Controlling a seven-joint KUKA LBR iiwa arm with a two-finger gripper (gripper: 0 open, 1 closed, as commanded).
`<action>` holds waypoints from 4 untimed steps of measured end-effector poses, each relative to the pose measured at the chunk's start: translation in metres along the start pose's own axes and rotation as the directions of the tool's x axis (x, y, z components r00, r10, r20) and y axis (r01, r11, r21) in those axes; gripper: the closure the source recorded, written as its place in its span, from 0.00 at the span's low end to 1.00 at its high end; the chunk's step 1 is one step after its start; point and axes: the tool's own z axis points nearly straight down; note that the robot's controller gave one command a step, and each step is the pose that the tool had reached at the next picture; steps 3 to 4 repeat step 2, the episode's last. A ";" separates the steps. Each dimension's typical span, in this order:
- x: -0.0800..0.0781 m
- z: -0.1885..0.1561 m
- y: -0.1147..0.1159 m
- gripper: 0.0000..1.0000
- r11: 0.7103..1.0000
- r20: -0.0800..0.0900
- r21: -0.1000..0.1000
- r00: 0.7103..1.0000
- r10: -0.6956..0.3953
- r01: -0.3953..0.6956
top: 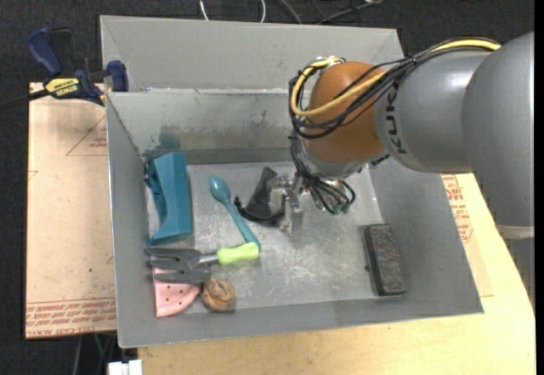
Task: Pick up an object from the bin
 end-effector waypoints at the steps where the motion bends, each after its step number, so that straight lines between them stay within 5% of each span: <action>1: -0.007 -0.072 0.003 1.00 1.000 -0.004 -0.001 1.000 0.003 -0.003; 2: 0.002 -0.113 0.014 1.00 0.971 -0.004 -0.003 0.971 -0.241 0.241; 4: 0.002 -0.113 0.014 1.00 0.971 -0.004 -0.003 0.971 -0.241 0.241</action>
Offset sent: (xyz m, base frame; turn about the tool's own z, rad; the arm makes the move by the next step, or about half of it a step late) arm -0.0208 0.0196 0.1548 -0.5514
